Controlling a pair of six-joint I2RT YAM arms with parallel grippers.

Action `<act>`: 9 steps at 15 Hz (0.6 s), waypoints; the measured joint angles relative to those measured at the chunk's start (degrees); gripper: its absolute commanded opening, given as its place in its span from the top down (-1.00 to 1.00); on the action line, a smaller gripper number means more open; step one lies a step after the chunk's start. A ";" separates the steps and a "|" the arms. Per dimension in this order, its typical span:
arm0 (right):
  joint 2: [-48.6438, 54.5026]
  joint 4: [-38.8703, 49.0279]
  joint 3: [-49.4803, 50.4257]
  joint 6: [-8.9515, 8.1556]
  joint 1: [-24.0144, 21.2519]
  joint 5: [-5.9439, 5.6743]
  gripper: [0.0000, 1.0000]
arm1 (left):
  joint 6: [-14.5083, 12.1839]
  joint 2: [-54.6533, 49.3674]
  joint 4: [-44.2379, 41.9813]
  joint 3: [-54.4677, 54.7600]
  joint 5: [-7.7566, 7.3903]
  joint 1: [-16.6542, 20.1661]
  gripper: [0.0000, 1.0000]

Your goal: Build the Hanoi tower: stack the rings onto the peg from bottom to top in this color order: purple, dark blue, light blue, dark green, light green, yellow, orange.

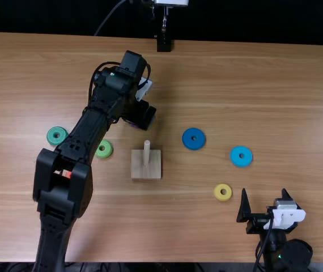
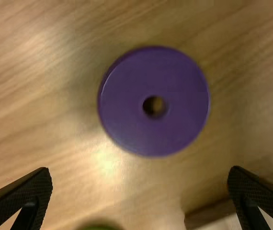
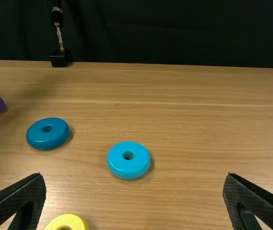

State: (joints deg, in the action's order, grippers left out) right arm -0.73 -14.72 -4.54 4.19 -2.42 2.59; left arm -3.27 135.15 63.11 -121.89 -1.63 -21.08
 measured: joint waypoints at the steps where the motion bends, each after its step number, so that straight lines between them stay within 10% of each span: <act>1: 0.00 0.00 0.00 -0.02 0.00 -0.02 -1.00 | 0.00 1.46 -0.02 -1.16 0.09 0.00 -1.00; 9: 0.00 0.00 0.00 -0.02 0.00 -0.02 -1.00 | -0.50 5.92 -0.50 -3.30 0.28 -1.11 -1.00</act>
State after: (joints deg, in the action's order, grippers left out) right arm -0.73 -14.72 -4.54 4.16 -2.42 2.57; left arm -3.77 141.08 62.61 -125.19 -1.34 -22.20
